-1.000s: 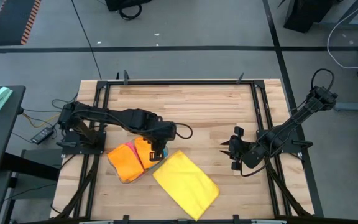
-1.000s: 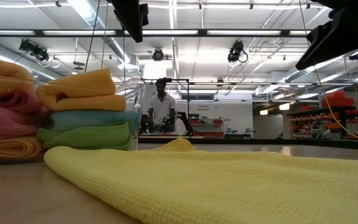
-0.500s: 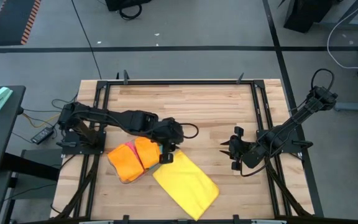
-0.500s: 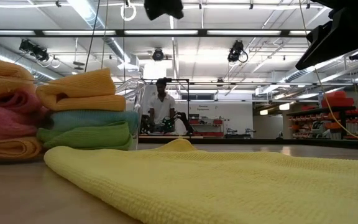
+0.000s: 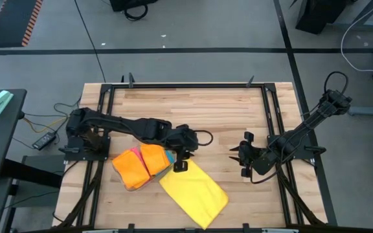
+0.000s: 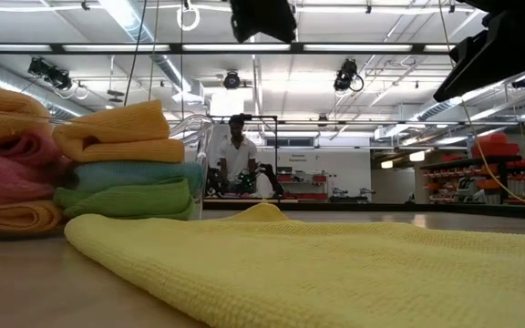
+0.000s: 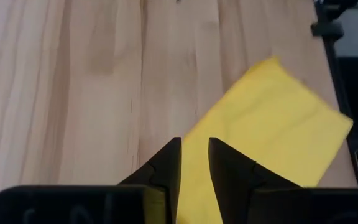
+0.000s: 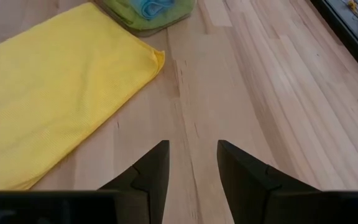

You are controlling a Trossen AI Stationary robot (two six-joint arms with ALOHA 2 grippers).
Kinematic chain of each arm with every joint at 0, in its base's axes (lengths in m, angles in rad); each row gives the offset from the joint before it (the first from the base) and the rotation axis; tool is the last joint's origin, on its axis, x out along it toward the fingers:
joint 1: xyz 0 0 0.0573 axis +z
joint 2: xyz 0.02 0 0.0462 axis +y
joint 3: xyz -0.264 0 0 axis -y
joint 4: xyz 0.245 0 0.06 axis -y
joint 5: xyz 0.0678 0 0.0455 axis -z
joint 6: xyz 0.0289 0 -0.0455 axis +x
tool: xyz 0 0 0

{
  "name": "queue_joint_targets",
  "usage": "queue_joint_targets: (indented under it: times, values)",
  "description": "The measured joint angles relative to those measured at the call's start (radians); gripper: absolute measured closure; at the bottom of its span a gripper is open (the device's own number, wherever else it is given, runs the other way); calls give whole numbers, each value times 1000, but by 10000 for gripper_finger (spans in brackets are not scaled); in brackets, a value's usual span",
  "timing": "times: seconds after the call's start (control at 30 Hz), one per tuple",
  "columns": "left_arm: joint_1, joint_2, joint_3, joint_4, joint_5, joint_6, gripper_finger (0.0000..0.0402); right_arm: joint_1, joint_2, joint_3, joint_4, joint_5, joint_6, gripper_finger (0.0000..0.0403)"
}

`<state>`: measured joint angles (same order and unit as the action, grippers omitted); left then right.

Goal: Fold microfiber towels
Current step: Fold the yellow microfiber cloth

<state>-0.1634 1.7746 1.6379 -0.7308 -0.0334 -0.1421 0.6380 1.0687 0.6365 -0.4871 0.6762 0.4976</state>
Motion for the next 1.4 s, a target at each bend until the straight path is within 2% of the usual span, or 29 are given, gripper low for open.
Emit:
queue_joint_targets:
  times: [0.57, 0.73, 0.83, 1.07, 1.4]
  values:
    - [-18, 84, 0, 14, 3, 11, 318, 0, 0, -4, 4, -4, -1, 260]
    - [-26, 99, 0, 16, 65, 5, 311, 0, 0, -4, 11, -86, 0, 261]
    - [-27, 117, 0, 31, 70, 6, 311, 0, 1, -4, 19, -94, 0, 261]
    - [-30, 143, 0, 40, 71, -8, 318, 0, 39, -6, 35, -103, -1, 260]
    - [-32, 143, 0, 43, 74, -4, 308, -1, 147, -6, 97, -102, -1, 260]
